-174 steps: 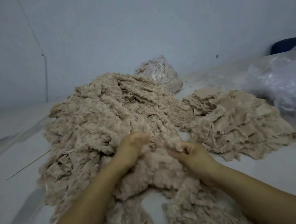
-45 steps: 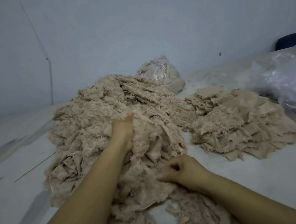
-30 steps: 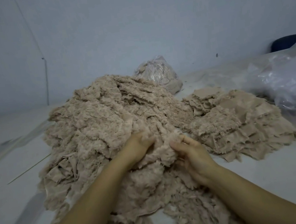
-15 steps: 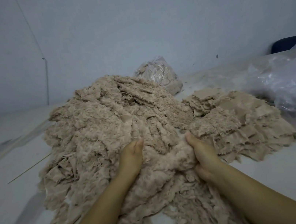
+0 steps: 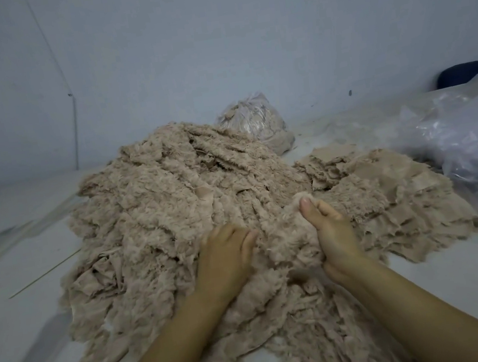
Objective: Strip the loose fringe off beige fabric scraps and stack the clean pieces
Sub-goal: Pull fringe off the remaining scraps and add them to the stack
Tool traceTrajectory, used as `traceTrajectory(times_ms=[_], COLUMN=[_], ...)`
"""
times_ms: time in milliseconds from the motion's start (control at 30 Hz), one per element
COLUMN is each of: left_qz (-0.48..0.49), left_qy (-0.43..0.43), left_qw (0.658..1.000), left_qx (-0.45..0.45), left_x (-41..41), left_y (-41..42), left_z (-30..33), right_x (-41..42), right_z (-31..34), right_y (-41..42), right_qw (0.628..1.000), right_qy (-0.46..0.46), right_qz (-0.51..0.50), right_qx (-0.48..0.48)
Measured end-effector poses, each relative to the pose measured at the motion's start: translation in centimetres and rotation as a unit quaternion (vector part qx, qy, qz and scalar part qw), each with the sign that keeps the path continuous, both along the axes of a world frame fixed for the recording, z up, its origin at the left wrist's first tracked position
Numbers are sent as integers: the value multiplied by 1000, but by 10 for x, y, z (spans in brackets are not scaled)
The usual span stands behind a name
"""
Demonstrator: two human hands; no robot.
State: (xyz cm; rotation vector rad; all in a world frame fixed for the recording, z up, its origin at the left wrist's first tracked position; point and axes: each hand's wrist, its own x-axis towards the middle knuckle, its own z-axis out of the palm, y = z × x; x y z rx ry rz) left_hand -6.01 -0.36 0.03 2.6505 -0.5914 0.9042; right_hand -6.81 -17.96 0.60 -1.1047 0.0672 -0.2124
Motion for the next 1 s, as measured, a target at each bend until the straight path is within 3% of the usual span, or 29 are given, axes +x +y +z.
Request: traceTrajectory(times_ms=[33,67,133,167,200,300,367,433,567,633,700,800,867,933,1000], left_qz=[-18,-37,-74,-95,-112,-102,-96,-111,-151,-176,-159,-45,-23,-66,-137], left_qy=[-29,11,223,298,317,308,328,353,457,459,410,392,432,474,520], left_qw=[999,996,958,929,922,925,912,908,834,828,831,771,776,777,698], left_qx=[-36,-79,-166,-195,-193,-197,-226,-199,-270,-272,-339,-499,-458,-408,-472], left_x=[-5,-10,-12,-10,-6,-2,-1,1,5,5,4,8,8,4,1], left_y=[-8,-17,-28,-30,-26,-4,8,8,-3,-5,-3,14,19,9,-4], left_z=[0,0,-4,-11,-19,-30,-27,-18,0,1,-2,-3,0,9,17], right_x=[-1,-1,-2,-3,-2,2,2,3,2,3,5,7,8,5,-1], right_z=[-1,-2,-3,0,1,11,10,6,6,6,6,6,5,4,2], right_y=[2,5,9,10,7,-16,-27,-28,-19,-20,-29,-46,-50,-41,-26], right_qw=[1000,1000,999,999,998,996,999,998,999,999,1000,999,999,993,954], right_qy=[-9,-16,-28,-34,-37,-24,-8,4,0,5,8,19,25,-9,-76], right_qz=[3,5,-7,-22,-39,-74,-49,-22,21,17,12,-13,-25,-40,-43], right_qx=[0,-3,-26,-33,-18,34,-22,-65,-37,-38,-7,35,-2,-114,-286])
